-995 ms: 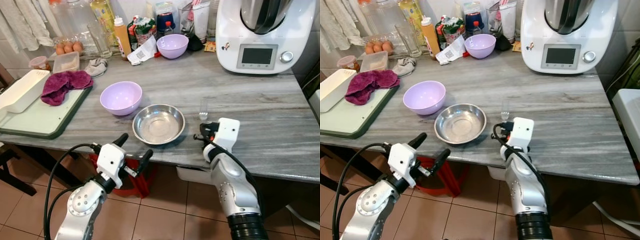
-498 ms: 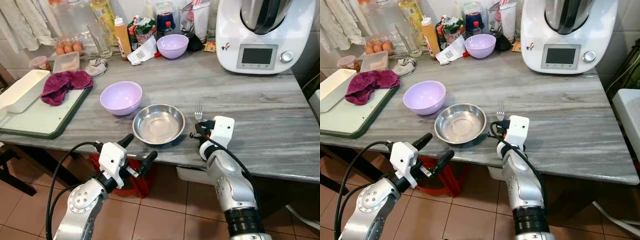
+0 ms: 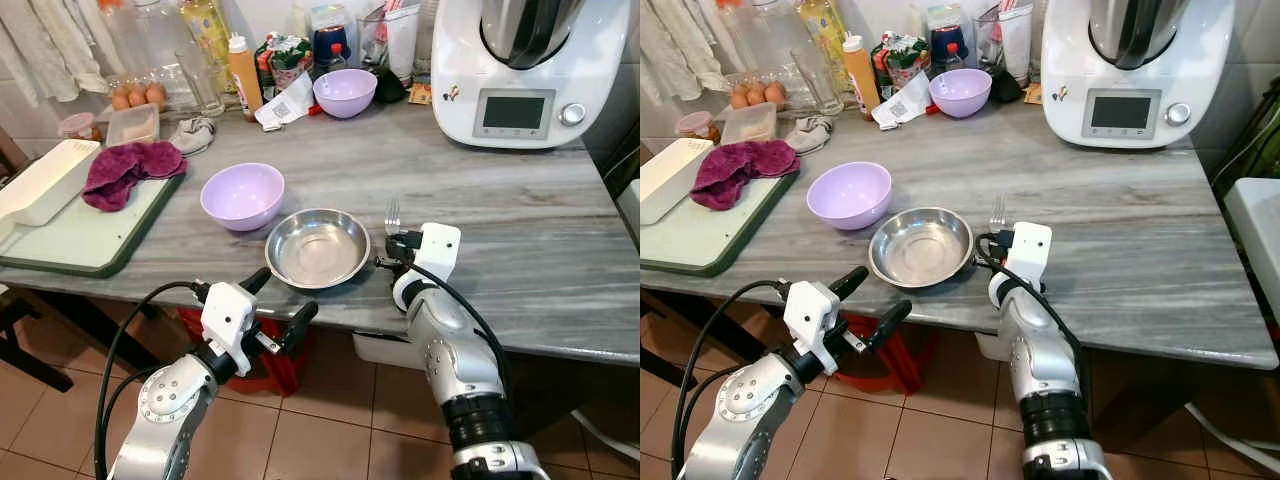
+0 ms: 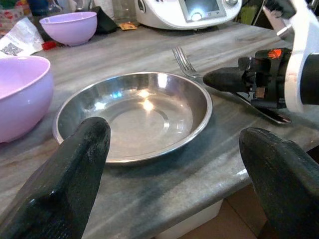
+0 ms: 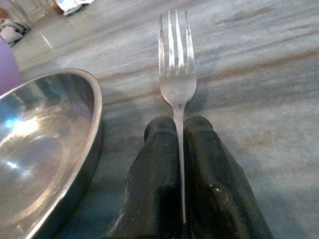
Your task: Setting the table
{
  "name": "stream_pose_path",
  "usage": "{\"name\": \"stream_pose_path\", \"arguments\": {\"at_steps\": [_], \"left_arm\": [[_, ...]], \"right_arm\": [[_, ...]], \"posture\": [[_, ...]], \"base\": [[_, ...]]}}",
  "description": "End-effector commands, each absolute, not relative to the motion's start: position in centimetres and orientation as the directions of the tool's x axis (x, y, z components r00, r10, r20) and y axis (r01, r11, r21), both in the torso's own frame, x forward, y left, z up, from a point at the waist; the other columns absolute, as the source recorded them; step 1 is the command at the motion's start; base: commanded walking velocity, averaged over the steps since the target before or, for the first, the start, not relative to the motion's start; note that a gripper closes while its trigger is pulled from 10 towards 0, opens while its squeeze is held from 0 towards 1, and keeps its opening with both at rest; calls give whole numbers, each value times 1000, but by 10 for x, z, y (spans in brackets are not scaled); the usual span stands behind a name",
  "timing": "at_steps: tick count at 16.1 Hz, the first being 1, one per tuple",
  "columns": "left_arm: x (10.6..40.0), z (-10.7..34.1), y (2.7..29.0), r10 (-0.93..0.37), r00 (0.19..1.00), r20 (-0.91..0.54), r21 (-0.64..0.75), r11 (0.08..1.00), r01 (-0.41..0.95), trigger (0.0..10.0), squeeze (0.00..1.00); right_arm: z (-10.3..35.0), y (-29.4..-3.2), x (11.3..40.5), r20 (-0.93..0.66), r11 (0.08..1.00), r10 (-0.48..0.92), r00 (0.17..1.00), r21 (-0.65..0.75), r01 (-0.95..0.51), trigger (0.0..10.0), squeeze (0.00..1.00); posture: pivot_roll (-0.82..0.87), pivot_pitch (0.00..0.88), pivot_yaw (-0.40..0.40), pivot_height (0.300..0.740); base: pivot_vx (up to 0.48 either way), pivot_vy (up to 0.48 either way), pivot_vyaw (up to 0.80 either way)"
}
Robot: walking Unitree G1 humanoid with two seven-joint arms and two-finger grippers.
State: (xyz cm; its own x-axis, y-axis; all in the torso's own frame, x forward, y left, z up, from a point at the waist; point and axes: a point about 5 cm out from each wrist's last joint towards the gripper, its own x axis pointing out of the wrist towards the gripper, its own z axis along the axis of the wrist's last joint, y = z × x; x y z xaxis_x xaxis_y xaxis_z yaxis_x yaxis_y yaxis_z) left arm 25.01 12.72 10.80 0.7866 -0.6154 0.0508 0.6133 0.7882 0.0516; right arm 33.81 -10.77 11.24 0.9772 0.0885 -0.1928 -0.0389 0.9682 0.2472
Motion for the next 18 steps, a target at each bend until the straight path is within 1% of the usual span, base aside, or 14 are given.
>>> {"name": "stream_pose_path", "arguments": {"at_steps": [1,2,3,4,5,6,7,8,9,14,18], "left_arm": [[251,112,129,-618,784,53,62,786,615,10000,0],[251,112,129,-616,786,53,61,787,613,10000,0],[252,112,129,-616,786,53,61,788,613,10000,0],[252,113,129,-615,786,54,60,788,612,10000,0],[252,113,129,-615,787,53,59,789,612,10000,0],[252,113,129,-614,788,53,58,789,611,10000,0],[252,113,129,-614,788,52,57,789,611,10000,0],[252,113,129,-614,788,52,56,789,611,10000,0],[252,112,129,-614,788,50,55,789,612,10000,0],[253,111,129,-612,789,43,53,790,610,10000,0],[254,110,130,-610,791,39,55,792,608,10000,0]], "right_arm": [[96,-106,334,-275,969,86,957,247,-16,10000,0],[91,-109,334,-305,974,66,950,227,6,10000,0],[90,-110,334,-312,973,61,948,229,13,10000,635],[89,-111,334,-316,973,62,947,230,13,10000,843],[89,-111,334,-320,974,60,946,226,15,10000,894],[89,-111,335,-323,975,58,945,223,17,10000,894],[89,-111,335,-324,975,56,944,221,18,10000,918],[88,-111,335,-327,976,52,943,217,21,10000,980],[87,-111,335,-333,977,51,942,214,23,10000,1000],[88,-113,335,-323,978,45,945,209,25,10000,1000],[101,-115,333,-224,982,49,973,188,-7,10000,1000]], "posture": [[-84,85,125,740],[-84,83,124,740],[-84,83,124,740],[-84,80,123,740],[-84,80,123,740],[-84,80,123,740],[-84,80,123,740],[-84,80,123,740],[-85,76,122,740],[-84,75,124,740],[-85,76,128,740]], "base": [[0,0,0],[0,0,0],[0,0,0],[0,0,0],[0,0,0],[0,0,0],[0,0,0],[0,0,0],[0,0,0],[0,0,0],[0,0,0]]}}
